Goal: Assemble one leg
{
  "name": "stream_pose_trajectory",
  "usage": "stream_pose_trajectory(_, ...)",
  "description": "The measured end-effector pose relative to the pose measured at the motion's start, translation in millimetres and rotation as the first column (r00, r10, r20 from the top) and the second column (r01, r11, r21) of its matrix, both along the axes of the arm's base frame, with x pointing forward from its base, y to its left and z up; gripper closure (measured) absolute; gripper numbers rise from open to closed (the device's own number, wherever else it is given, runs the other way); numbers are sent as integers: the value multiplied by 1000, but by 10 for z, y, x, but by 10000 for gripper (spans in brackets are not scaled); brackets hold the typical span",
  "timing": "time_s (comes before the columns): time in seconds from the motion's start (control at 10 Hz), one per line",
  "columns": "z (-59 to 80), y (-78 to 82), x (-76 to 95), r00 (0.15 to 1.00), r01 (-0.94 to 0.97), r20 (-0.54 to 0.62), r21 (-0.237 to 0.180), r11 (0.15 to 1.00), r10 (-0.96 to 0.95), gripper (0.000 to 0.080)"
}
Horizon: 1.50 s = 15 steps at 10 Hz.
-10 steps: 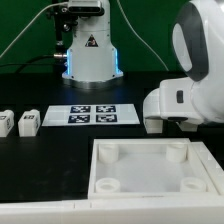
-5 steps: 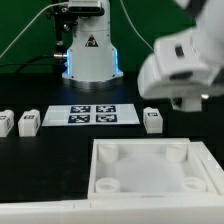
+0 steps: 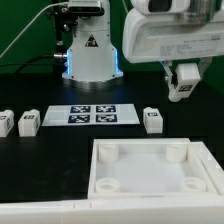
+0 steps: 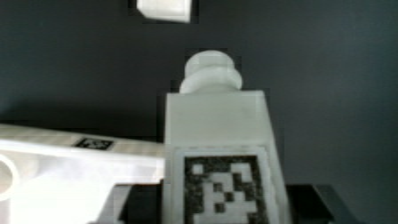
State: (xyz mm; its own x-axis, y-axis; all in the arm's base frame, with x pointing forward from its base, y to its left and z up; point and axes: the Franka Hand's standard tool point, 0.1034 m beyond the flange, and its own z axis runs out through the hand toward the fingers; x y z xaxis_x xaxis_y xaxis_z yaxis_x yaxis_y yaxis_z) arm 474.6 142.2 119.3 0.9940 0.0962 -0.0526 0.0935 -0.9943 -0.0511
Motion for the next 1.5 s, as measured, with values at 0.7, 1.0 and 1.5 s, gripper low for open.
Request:
stream_pose_trajectory(0.7,90,-85,266,915,-74,401,57,996,45,508)
stream_pose_trajectory(1.0,234,-186,984,880,-107,468,43,993,75,508)
stream_pose_trajectory(1.5,205,-189,999,881,-113,467,41,993,81,508)
